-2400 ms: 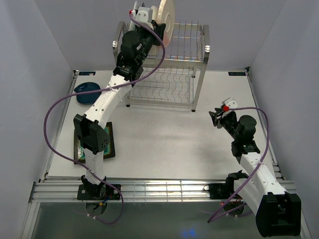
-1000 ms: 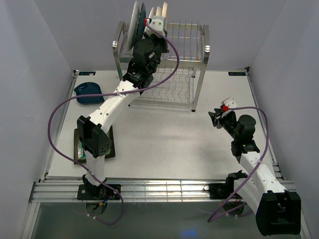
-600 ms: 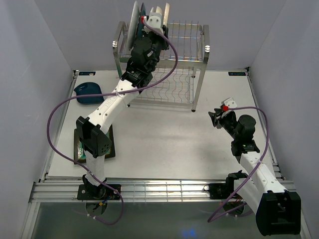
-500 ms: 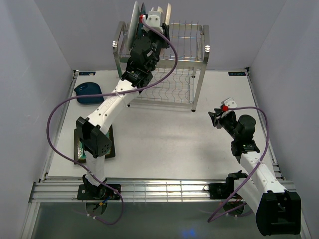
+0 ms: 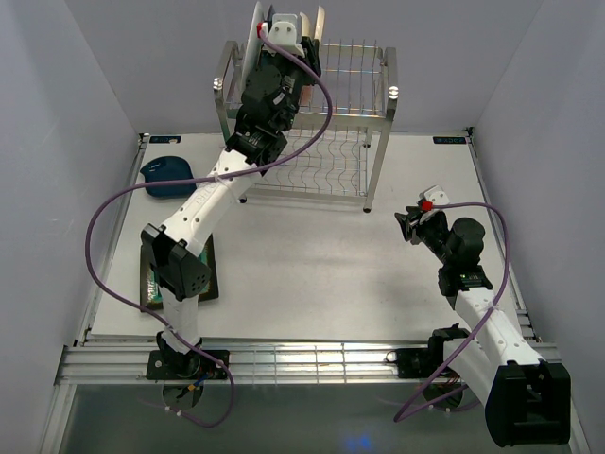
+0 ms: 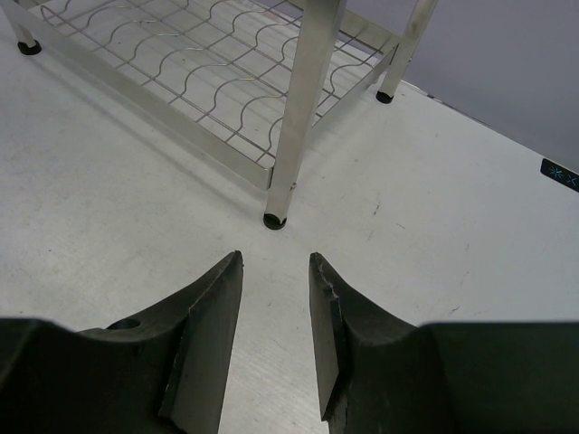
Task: Load the plates into the dish rack
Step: Insert the plate into the dish rack, then move the plate to the center of the board.
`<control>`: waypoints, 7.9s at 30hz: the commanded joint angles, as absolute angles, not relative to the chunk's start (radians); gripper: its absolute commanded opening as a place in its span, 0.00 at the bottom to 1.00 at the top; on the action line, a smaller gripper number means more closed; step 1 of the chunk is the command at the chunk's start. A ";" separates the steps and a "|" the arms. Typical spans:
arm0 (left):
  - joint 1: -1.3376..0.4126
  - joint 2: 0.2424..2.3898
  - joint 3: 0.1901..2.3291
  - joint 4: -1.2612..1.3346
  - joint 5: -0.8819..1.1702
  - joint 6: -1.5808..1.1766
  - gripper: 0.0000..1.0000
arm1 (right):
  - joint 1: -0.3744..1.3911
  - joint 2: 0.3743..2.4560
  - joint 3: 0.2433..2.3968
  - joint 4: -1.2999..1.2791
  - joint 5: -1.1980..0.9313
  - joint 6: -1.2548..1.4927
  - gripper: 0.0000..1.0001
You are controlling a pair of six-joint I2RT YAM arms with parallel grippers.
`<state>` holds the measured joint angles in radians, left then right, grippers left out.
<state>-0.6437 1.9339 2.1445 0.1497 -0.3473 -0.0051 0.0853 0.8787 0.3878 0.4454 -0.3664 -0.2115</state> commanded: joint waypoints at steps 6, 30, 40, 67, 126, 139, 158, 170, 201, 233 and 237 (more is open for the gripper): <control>-0.643 1.642 1.926 0.175 -0.305 -0.098 0.51 | 0.081 0.877 0.402 0.483 -0.373 -0.206 0.42; -0.638 0.970 0.992 -0.111 -0.571 -0.380 0.86 | 0.080 0.871 0.407 0.466 -0.390 -0.222 0.51; -0.638 1.009 0.914 -0.488 -0.701 -0.635 0.96 | 0.080 0.905 0.434 0.434 -0.396 -0.224 0.54; -0.655 1.390 0.851 -0.776 -0.943 -0.807 0.97 | 0.080 0.925 0.442 0.426 -0.419 -0.225 0.55; -0.710 2.072 1.166 -1.266 -1.032 -1.155 0.00 | 0.080 0.917 0.440 0.423 -0.431 -0.222 0.56; -0.917 2.109 1.229 -1.269 -1.016 -1.192 0.00 | 0.080 0.927 0.443 0.423 -0.436 -0.225 0.56; -1.446 2.391 1.411 -1.275 -1.218 -1.173 0.00 | 0.080 0.933 0.445 0.422 -0.457 -0.235 0.55; -1.572 2.330 1.379 -1.341 -1.295 -1.345 0.00 | 0.080 0.953 0.449 0.419 -0.466 -0.238 0.55; -1.582 2.287 1.482 -1.405 -1.302 -1.489 0.44 | 0.080 0.960 0.456 0.405 -0.511 -0.256 0.56; -1.580 2.026 1.448 -1.396 -1.079 -1.907 0.85 | 0.080 0.966 0.460 0.400 -0.511 -0.256 0.56; -1.582 1.932 1.414 -1.332 -1.040 -1.881 0.89 | 0.080 0.966 0.460 0.400 -0.512 -0.255 0.56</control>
